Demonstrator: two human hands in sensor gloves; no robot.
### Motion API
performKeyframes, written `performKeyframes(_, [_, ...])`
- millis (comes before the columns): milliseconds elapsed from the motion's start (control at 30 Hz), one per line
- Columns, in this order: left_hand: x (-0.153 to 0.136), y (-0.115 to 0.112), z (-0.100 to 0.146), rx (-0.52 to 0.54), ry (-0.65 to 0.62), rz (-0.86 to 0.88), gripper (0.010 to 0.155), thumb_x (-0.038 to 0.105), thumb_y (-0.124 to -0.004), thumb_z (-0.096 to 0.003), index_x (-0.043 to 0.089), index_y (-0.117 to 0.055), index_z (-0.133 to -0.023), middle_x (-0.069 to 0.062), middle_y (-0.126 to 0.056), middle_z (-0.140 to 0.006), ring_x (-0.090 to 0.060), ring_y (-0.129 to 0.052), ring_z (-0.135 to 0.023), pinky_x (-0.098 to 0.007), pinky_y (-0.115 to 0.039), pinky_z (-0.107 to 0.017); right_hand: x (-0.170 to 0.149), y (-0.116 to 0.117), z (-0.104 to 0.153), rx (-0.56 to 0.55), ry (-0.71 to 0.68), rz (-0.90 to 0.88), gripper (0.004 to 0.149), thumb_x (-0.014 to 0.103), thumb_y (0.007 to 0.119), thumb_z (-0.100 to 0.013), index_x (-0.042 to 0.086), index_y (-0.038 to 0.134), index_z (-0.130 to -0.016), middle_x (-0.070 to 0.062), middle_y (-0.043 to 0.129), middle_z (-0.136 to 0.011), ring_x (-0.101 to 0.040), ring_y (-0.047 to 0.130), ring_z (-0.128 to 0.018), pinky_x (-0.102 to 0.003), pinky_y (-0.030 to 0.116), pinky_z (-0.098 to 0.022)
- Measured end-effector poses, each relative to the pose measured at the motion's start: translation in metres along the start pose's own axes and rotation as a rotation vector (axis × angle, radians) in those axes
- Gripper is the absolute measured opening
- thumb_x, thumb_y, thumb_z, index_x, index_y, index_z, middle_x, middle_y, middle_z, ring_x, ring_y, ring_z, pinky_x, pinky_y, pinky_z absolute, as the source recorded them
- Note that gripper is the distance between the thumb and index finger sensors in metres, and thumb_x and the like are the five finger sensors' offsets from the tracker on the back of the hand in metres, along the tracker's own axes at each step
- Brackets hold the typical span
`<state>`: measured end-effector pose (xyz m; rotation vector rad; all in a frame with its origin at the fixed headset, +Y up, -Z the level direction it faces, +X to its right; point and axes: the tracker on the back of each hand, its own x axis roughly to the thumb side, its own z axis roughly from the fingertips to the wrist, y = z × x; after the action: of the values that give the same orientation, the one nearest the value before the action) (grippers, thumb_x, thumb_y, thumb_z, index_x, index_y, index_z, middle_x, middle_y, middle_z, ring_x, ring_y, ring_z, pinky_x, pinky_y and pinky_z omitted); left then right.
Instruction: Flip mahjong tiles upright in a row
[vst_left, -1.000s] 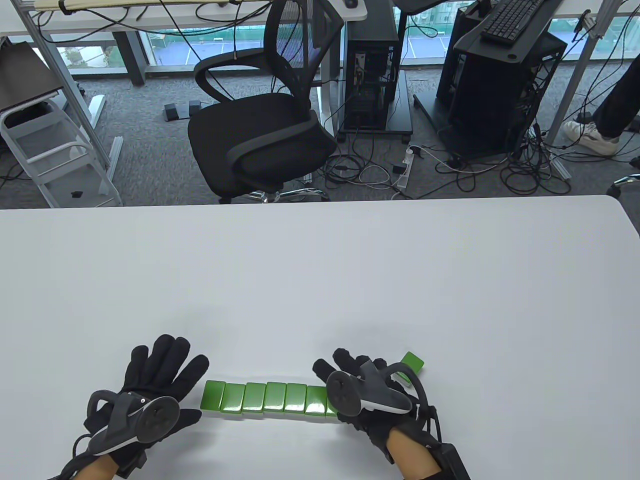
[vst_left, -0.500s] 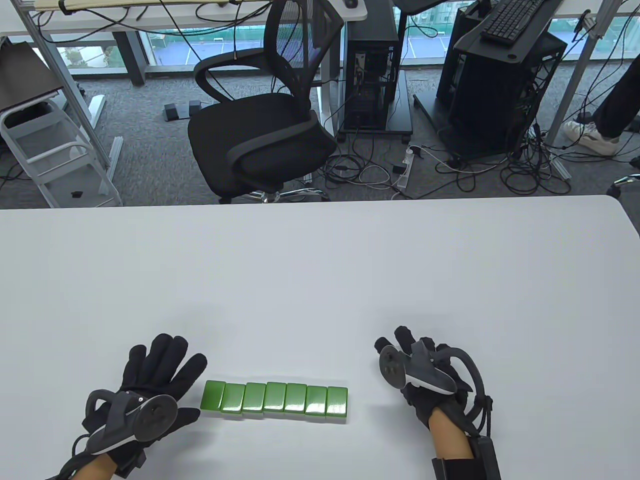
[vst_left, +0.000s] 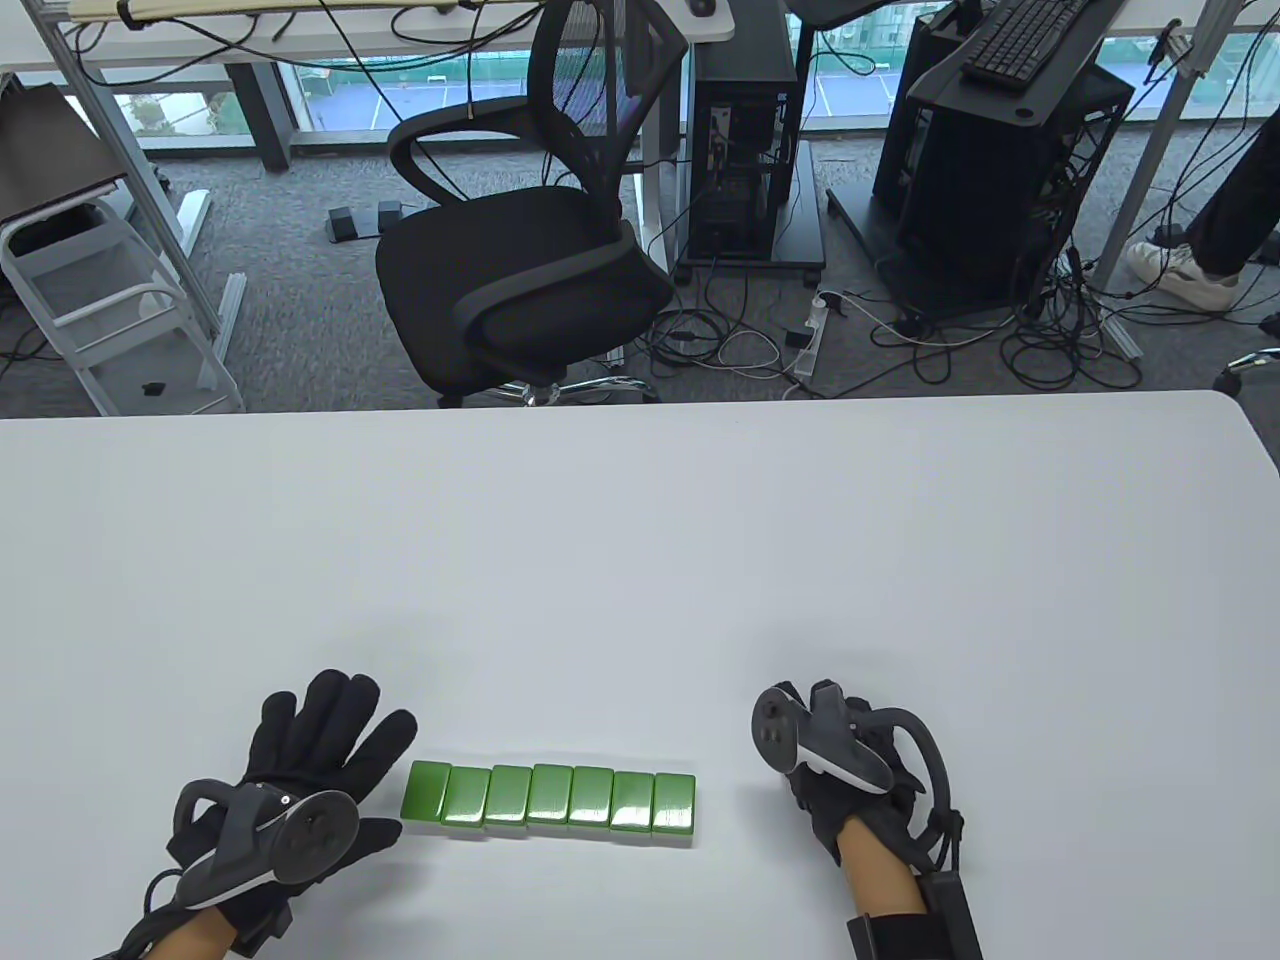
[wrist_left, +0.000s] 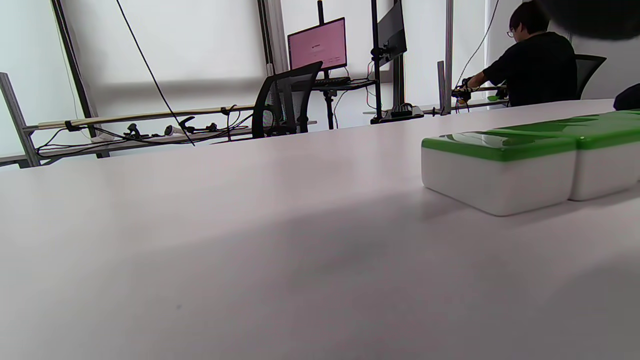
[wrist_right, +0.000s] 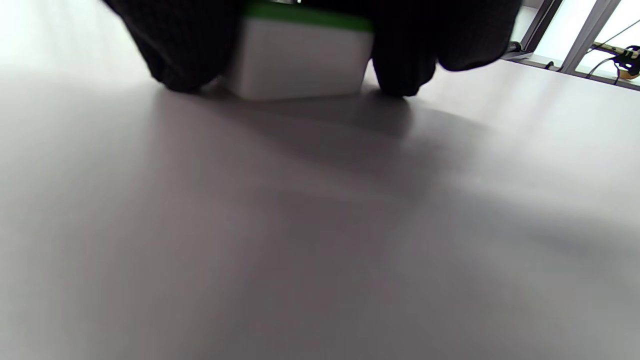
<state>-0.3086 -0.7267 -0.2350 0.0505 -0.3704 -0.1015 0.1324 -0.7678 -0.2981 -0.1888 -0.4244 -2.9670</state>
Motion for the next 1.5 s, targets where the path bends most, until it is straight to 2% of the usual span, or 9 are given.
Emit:
performKeyframes(133, [0.001,-0.001,0.0,-0.005,-0.007,-0.001,0.091,0.072,-0.068,-0.0288,0.052,-0.018,-0.102,0.016,0.006,-0.113,-0.021,-0.003,-0.117,-0.06,-0.017,-0.086,0.009,-0.005,0.008,-0.043,-0.104,-0.027,0.075,0.035,0.079,-0.041,0.027,0.038,-0.104,-0.016,0.056,-0.108,-0.048,0.065,-0.089,-0.061,0.062,-0.067])
performKeyframes(333, [0.002,-0.003,-0.001,-0.023,-0.011,0.002,0.091,0.072,-0.068,-0.0289,0.052,-0.018,-0.102,0.016,0.005,-0.114,-0.021,-0.003,-0.117,-0.06,-0.017,-0.086,0.038,-0.01,0.027,-0.09,-0.317,-0.038,0.079,0.035,0.08,-0.04,0.029,0.034,-0.104,-0.012,0.055,-0.109,-0.046,0.064,-0.091,-0.06,0.061,-0.068])
performKeyframes(500, [0.003,-0.003,-0.001,-0.03,-0.016,-0.001,0.091,0.072,-0.068,-0.0288,0.052,-0.018,-0.102,0.016,0.005,-0.114,-0.021,-0.003,-0.117,-0.06,-0.017,-0.086,0.057,-0.008,0.039,-0.105,-0.413,-0.017,0.082,0.035,0.081,-0.039,0.03,0.031,-0.104,-0.01,0.055,-0.11,-0.045,0.065,-0.092,-0.06,0.06,-0.069])
performKeyframes(1033, [0.005,-0.005,-0.002,-0.049,-0.023,-0.003,0.091,0.072,-0.068,-0.0287,0.051,-0.019,-0.102,0.015,0.004,-0.114,-0.021,-0.004,-0.117,-0.06,-0.02,-0.086,0.073,0.002,0.044,-0.083,-0.454,0.014,0.082,0.036,0.08,-0.04,0.03,0.029,-0.104,-0.011,0.054,-0.11,-0.046,0.063,-0.091,-0.061,0.06,-0.069])
performKeyframes(1167, [0.007,-0.012,-0.005,-0.109,-0.06,0.024,0.091,0.072,-0.068,-0.0287,0.051,-0.018,-0.102,0.015,0.002,-0.115,-0.022,-0.004,-0.117,-0.06,-0.02,-0.086,0.073,0.001,0.042,-0.049,-0.446,0.004,0.082,0.039,0.079,-0.041,0.031,0.028,-0.105,-0.011,0.051,-0.111,-0.045,0.061,-0.092,-0.06,0.059,-0.07])
performKeyframes(1233, [0.008,-0.016,-0.008,-0.143,-0.083,0.041,0.091,0.073,-0.068,-0.0286,0.051,-0.018,-0.102,0.015,0.002,-0.115,-0.022,-0.005,-0.117,-0.06,-0.02,-0.086,0.072,0.0,0.041,-0.025,-0.44,-0.008,0.083,0.044,0.077,-0.042,0.031,0.025,-0.105,-0.01,0.05,-0.112,-0.046,0.059,-0.093,-0.061,0.058,-0.07])
performKeyframes(1367, [0.015,-0.025,-0.021,-0.203,-0.131,0.08,0.093,0.074,-0.068,-0.0278,0.051,-0.016,-0.102,0.014,0.001,-0.116,-0.022,-0.006,-0.118,-0.061,-0.021,-0.086,0.08,0.0,0.034,0.012,-0.448,-0.065,0.087,0.055,0.072,-0.041,0.032,0.018,-0.105,-0.013,0.031,-0.117,-0.053,0.043,-0.098,-0.066,0.049,-0.072])
performKeyframes(1500, [0.024,-0.036,-0.036,-0.267,-0.191,0.132,0.097,0.075,-0.069,-0.0257,0.051,-0.012,-0.101,0.013,-0.003,-0.117,-0.023,-0.009,-0.118,-0.061,-0.023,-0.085,0.093,0.001,0.025,0.034,-0.467,-0.108,0.089,0.06,0.068,-0.041,0.035,0.008,-0.103,-0.013,0.013,-0.116,-0.055,0.026,-0.1,-0.07,0.038,-0.073])
